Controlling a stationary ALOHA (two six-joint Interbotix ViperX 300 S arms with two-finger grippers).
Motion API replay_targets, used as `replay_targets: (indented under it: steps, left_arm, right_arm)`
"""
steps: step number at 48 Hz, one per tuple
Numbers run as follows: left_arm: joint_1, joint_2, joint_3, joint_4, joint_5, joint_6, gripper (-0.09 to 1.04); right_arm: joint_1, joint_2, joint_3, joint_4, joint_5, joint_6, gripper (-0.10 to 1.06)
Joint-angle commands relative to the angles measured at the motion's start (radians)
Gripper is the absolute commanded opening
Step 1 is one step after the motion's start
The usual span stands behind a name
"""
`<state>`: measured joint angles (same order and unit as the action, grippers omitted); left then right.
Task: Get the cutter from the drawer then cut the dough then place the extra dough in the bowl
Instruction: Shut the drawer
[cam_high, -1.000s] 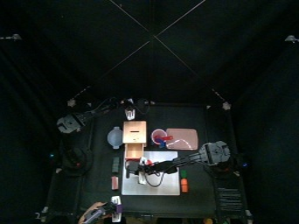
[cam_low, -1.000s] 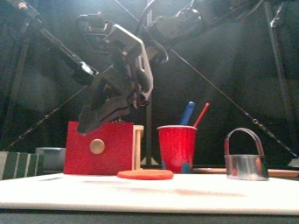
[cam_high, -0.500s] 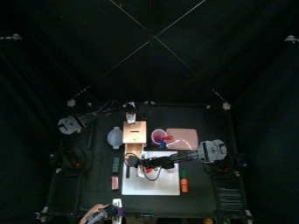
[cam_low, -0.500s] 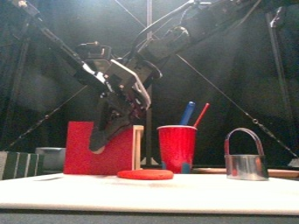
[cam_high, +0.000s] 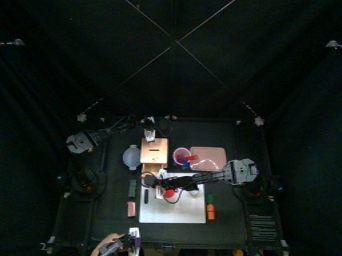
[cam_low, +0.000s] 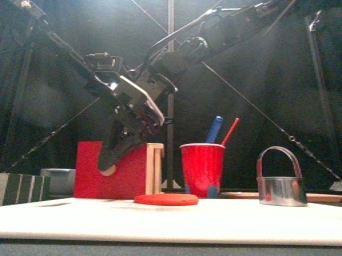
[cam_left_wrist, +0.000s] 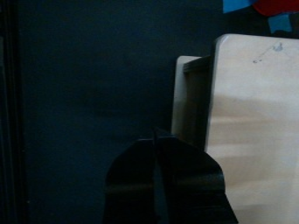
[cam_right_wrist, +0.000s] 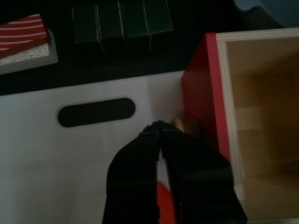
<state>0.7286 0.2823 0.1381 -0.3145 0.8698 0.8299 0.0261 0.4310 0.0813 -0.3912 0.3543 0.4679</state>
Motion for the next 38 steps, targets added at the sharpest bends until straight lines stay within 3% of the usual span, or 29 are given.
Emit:
replay_targets:
  steps: [1, 11, 38]
  left_arm:
    - [-0.002, -0.014, -0.014, 0.002, -0.003, 0.0, 0.36]
    - [-0.005, -0.012, -0.009, -0.002, -0.003, -0.003, 0.36]
    - [-0.015, -0.014, 0.003, -0.014, -0.003, -0.008, 0.36]
  right_arm:
    - [-0.041, -0.021, -0.023, -0.023, 0.0, 0.002, 0.06]
    - [-0.069, -0.018, -0.017, -0.032, 0.017, -0.008, 0.06]
    - [-0.123, -0.029, -0.023, -0.126, 0.081, -0.012, 0.06]
